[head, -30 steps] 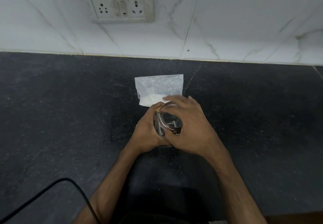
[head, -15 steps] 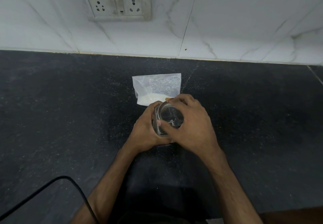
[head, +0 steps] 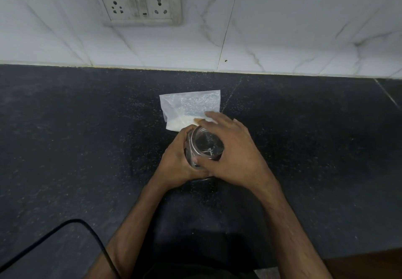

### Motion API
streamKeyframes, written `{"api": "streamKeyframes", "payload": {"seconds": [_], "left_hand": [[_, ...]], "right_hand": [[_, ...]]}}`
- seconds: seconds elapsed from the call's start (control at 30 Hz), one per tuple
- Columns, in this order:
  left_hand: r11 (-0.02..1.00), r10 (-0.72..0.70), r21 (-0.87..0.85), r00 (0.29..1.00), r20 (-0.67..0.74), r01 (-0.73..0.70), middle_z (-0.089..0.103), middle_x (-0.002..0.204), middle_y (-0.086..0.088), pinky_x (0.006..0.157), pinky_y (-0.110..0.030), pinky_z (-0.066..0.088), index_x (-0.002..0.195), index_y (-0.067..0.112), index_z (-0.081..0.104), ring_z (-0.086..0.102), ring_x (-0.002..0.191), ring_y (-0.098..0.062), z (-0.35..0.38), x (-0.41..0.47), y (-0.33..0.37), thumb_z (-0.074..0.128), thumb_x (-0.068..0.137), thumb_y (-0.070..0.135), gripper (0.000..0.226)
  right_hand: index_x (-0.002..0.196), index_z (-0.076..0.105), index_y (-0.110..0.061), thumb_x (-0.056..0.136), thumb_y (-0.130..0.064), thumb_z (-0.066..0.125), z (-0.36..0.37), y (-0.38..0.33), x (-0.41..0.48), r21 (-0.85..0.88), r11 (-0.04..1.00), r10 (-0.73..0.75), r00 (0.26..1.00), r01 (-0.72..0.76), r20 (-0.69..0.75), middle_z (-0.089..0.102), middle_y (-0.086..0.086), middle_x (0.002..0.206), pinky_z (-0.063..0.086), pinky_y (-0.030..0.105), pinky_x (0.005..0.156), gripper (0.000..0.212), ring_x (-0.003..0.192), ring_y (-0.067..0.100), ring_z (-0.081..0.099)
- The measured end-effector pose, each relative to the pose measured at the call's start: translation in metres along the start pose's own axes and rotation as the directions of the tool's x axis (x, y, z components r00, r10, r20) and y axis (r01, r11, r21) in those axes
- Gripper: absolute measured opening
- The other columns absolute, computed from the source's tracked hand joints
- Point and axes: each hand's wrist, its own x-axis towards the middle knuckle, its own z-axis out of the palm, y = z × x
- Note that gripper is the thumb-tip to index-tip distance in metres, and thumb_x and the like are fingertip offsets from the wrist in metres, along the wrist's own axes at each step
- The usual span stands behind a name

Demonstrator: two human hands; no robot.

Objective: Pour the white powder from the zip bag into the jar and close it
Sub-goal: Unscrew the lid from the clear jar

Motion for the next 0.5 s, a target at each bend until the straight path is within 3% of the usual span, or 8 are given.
{"api": "streamKeyframes", "payload": {"seconds": [0.07,0.13,0.23,0.33,0.4,0.5], "left_hand": [[1.000,0.006,0.013,1.000,-0.002,-0.006,0.060,0.126,0.017,0.100,-0.039,0.051,0.127,0.050,0.041,0.060,0.117,-0.007,-0.001,-0.001,0.004,0.093,0.047,0.042,0.095],[1.000,0.007,0.005,1.000,-0.001,-0.007,0.060,0.125,0.016,0.099,-0.038,0.051,0.126,0.049,0.042,0.060,0.117,-0.008,-0.001,-0.001,0.005,0.093,0.047,0.042,0.095],[1.000,0.001,-0.015,1.000,-0.001,-0.001,0.060,0.129,0.013,0.102,-0.042,0.049,0.133,0.041,0.043,0.059,0.121,-0.010,0.000,0.000,0.003,0.094,0.046,0.036,0.101],[1.000,-0.005,-0.016,1.000,0.008,0.005,0.060,0.128,0.015,0.103,-0.043,0.048,0.131,0.044,0.041,0.059,0.120,-0.009,0.000,0.000,0.000,0.093,0.047,0.036,0.099],[1.000,-0.011,0.006,1.000,0.017,0.011,0.059,0.125,0.021,0.103,-0.038,0.049,0.128,0.049,0.039,0.059,0.118,-0.005,0.000,-0.001,0.001,0.092,0.047,0.039,0.098],[1.000,-0.008,0.008,1.000,0.019,0.008,0.059,0.125,0.023,0.103,-0.035,0.048,0.127,0.050,0.038,0.058,0.118,-0.003,0.000,0.000,0.001,0.092,0.048,0.036,0.098]], "right_hand": [[0.140,0.052,-0.028,0.069,-0.066,0.069,0.002,0.003,0.000,0.026,0.998,0.066,0.994,-0.063,-0.092,0.050,-0.008,0.141,0.036,0.044,0.112,0.082,0.130,0.011,0.048],[0.137,0.056,-0.025,0.069,-0.061,0.073,0.006,0.005,-0.001,0.089,0.992,0.096,0.990,-0.088,-0.100,0.053,-0.007,0.131,0.045,0.043,0.104,0.079,0.118,0.011,0.054],[0.134,0.058,-0.023,0.068,-0.047,0.071,0.005,0.006,-0.002,0.104,0.995,0.012,0.998,-0.005,-0.063,0.055,-0.007,0.134,0.040,0.045,0.108,0.072,0.123,0.009,0.052],[0.147,0.040,-0.034,0.068,-0.062,0.067,-0.001,0.002,-0.003,0.025,1.000,0.009,1.000,-0.009,-0.017,0.038,-0.008,0.154,0.025,0.044,0.119,0.088,0.142,0.009,0.034],[0.150,0.033,-0.037,0.066,-0.076,0.064,0.000,-0.002,-0.003,0.025,0.995,0.095,0.993,-0.093,-0.075,0.035,-0.008,0.154,0.028,0.038,0.112,0.098,0.140,0.012,0.035],[0.148,0.035,-0.033,0.065,-0.077,0.064,0.011,-0.005,-0.005,0.024,0.986,0.168,0.977,-0.166,-0.128,0.045,-0.003,0.140,0.041,0.038,0.105,0.098,0.126,0.016,0.045]]}}
